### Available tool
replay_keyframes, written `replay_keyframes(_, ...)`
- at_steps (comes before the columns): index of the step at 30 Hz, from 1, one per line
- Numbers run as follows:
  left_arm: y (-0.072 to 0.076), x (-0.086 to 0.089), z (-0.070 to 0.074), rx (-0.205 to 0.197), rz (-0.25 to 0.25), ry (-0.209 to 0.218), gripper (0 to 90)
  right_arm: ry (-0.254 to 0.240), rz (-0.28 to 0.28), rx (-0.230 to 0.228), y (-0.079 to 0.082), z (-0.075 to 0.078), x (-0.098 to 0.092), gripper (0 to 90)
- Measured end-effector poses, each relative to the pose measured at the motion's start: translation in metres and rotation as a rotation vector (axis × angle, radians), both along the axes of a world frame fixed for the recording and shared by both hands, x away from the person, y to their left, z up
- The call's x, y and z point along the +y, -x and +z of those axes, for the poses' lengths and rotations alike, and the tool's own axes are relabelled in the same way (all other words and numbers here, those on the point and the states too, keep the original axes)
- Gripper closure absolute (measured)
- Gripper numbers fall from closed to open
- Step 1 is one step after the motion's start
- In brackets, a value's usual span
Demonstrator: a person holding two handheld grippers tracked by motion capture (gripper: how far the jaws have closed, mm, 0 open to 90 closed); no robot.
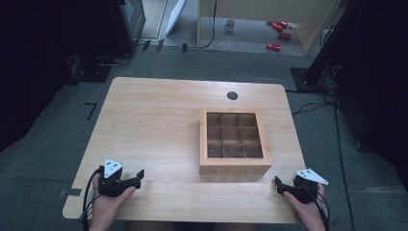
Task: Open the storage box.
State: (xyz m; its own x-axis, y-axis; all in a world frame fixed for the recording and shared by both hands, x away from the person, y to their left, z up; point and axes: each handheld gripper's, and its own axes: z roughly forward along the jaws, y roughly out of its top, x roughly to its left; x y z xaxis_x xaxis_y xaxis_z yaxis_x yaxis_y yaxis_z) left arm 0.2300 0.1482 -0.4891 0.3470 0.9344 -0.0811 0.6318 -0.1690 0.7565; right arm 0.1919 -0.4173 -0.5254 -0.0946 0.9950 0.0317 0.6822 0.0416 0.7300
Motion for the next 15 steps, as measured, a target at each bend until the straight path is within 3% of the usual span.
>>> replay_keyframes(15, -0.01, -0.046, 0.009, -0.011, -0.104, 0.022, 15.9, 0.003, 0.006, -0.001, 0.0, 0.0, 0.0, 10.8)
